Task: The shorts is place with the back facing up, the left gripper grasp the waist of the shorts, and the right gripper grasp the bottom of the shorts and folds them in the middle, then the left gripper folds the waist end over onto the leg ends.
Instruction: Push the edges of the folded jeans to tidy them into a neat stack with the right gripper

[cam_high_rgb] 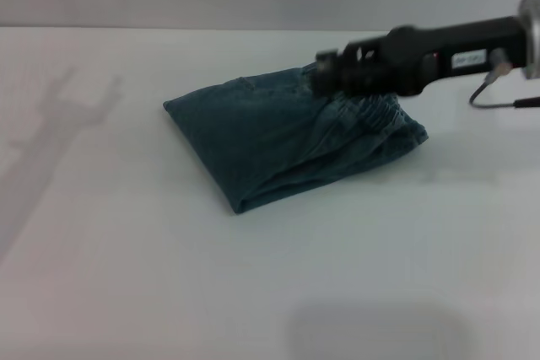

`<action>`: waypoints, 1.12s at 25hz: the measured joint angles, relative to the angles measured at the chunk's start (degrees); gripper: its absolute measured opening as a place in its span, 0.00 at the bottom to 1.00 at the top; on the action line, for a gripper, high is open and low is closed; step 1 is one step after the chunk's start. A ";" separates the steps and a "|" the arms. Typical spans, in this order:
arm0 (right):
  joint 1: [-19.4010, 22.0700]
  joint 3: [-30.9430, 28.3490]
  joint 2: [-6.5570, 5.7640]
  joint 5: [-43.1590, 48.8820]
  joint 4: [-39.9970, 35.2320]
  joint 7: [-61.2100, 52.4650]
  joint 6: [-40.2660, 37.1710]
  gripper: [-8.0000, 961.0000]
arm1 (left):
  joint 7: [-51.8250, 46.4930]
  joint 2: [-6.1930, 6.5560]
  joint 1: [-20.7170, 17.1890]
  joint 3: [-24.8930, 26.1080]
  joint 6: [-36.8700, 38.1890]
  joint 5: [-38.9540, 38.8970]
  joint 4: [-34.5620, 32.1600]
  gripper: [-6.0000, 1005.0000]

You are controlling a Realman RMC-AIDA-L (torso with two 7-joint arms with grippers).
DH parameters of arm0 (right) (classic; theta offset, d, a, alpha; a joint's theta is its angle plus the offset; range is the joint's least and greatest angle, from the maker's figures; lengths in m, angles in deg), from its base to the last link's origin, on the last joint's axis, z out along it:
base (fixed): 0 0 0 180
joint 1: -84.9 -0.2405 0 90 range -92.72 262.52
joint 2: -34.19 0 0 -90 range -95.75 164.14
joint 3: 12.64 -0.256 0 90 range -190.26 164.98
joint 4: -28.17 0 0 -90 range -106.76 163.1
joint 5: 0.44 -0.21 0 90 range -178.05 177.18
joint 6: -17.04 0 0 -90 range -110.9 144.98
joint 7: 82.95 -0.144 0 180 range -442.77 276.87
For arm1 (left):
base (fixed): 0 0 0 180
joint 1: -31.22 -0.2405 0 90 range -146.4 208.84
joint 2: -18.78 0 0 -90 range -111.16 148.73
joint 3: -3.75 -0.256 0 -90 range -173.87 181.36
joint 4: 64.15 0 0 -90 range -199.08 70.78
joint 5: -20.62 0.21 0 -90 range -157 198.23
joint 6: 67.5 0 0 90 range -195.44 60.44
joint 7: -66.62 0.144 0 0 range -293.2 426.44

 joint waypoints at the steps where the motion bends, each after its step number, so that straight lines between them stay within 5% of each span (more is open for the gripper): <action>1: -1.72 1.42 0.48 3.67 0.02 -1.90 -0.07 0.48 | 0.00 0.00 0.00 0.00 0.00 0.00 0.00 0.84; 6: -4.25 5.10 2.12 9.76 0.09 -4.43 0.31 0.48 | 1.38 -0.02 -0.28 1.63 2.08 -0.06 2.22 0.84; 13: -6.72 8.01 6.93 21.61 0.92 -4.77 2.69 0.48 | 3.25 -0.12 -0.76 1.86 3.51 -0.11 4.26 0.84; 28: -5.75 15.89 7.30 19.57 6.63 -0.32 14.36 0.48 | 3.86 -0.30 -1.64 1.68 9.71 -0.05 8.78 0.84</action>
